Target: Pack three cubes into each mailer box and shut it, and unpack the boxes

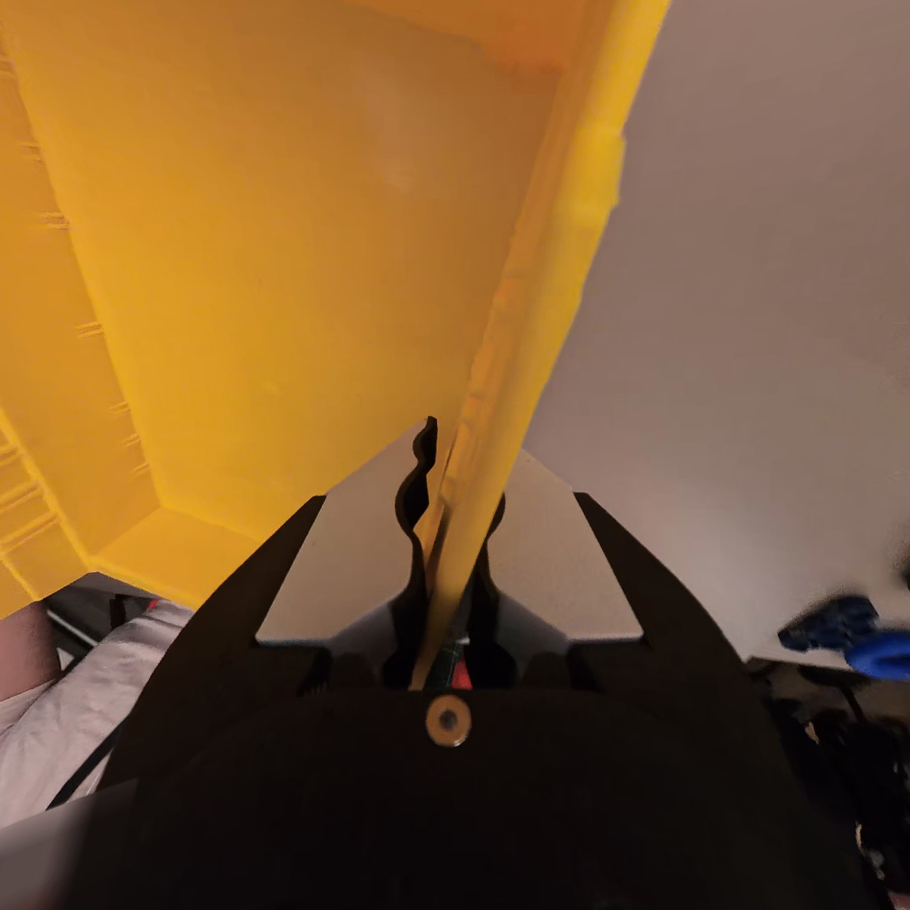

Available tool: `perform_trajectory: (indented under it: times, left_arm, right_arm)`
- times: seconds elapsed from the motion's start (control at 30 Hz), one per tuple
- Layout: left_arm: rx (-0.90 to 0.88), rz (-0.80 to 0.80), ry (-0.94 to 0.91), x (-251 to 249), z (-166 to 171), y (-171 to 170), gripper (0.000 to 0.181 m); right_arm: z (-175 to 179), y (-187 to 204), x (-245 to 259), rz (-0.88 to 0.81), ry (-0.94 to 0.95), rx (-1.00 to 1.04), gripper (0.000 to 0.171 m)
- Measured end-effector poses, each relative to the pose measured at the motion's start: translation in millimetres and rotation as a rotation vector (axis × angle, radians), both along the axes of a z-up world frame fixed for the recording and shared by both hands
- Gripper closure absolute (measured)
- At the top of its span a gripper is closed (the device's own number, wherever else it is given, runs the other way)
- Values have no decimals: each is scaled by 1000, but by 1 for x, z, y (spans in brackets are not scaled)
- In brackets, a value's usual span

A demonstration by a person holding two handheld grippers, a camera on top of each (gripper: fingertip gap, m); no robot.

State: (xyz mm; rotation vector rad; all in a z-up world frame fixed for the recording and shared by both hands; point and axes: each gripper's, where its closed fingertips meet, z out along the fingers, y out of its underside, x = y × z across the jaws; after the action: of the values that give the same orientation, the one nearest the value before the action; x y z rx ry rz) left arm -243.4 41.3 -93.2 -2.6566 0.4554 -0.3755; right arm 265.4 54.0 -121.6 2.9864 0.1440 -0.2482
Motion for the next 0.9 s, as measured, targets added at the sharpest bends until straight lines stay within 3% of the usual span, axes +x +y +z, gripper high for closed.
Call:
perform_trajectory:
  times: [0.2,0.47,0.57,0.73,0.9]
  left_arm:
    - [-13,248,-4,-106,1,-17,178]
    - [-20,516,-82,-192,3,-56,176]
    - [-40,576,-94,-206,3,-72,176]
    - [-117,534,-105,-198,2,-99,176]
    - [-117,546,-72,-198,2,-99,177]
  right_arm:
    - [-29,29,-24,71,-4,65,164]
    - [-41,51,-20,98,34,105,168]
    - [-41,51,-17,122,32,97,167]
    - [-42,53,-14,166,34,105,167]
    - [-42,53,-14,186,40,114,167]
